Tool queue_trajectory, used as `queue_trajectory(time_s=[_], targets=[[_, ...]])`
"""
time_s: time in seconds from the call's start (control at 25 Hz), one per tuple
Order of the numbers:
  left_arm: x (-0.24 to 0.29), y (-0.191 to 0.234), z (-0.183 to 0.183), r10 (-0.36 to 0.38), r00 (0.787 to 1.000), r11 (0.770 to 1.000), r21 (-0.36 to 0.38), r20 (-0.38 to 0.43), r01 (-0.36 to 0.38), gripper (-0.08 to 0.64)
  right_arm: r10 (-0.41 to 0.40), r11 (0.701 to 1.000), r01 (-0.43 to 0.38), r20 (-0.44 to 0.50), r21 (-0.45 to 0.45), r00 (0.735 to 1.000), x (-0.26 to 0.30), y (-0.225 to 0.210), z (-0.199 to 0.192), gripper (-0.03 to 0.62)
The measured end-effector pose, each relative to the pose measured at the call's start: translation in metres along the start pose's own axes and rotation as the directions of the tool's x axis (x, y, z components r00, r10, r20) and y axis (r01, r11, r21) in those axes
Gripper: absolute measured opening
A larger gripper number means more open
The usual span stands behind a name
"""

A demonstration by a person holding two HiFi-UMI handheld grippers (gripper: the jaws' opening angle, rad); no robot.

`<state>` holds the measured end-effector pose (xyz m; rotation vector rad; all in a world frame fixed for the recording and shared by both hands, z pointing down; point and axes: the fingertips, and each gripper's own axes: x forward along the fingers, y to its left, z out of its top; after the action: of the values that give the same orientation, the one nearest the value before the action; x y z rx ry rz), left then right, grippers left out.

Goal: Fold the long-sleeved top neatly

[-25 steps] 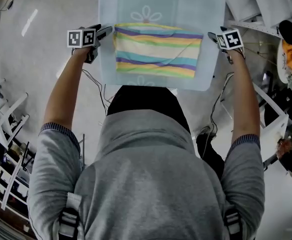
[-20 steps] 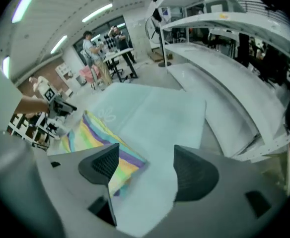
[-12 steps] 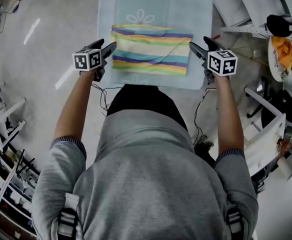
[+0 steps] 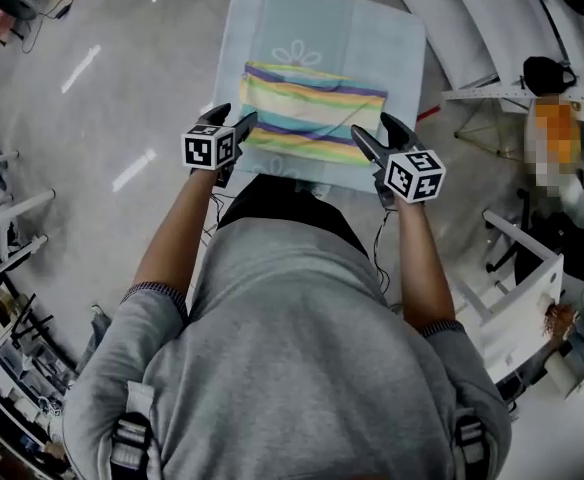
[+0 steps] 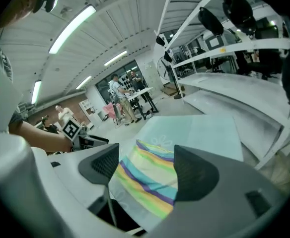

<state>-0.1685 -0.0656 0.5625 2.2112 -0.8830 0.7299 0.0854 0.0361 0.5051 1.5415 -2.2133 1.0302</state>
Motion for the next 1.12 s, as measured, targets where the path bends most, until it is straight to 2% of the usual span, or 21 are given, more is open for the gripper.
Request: queue_trajectory(time_s=[0.16, 0.48, 0.76, 1.12], targets=[[0.007, 0.006, -0.012, 0.052, 0.999, 0.999, 0.001, -0.016, -0.052, 0.307, 0.055, 0.998, -0.055, -0.004, -0.007, 0.998, 0.021, 0.036, -0.014, 0.360], [0.044, 0.036, -0.032, 0.104, 0.992, 0.994, -0.032, -0.073, -0.106, 0.307, 0.103, 0.986, -0.114, -0.096, -0.120, 0.990, 0.081, 0.086, -0.017, 0.360], [0.083, 0.066, -0.058, 0.121, 0.982, 0.987, -0.092, -0.146, -0.135, 0.307, 0.095, 0.982, -0.118, -0.152, -0.150, 0.984, 0.126, 0.095, -0.022, 0.359], [0.115, 0.091, -0.080, 0.161, 0.966, 0.984, -0.043, -0.201, -0.173, 0.305, 0.065, 0.987, -0.091, -0.185, -0.133, 0.981, 0.146, 0.096, -0.042, 0.357]])
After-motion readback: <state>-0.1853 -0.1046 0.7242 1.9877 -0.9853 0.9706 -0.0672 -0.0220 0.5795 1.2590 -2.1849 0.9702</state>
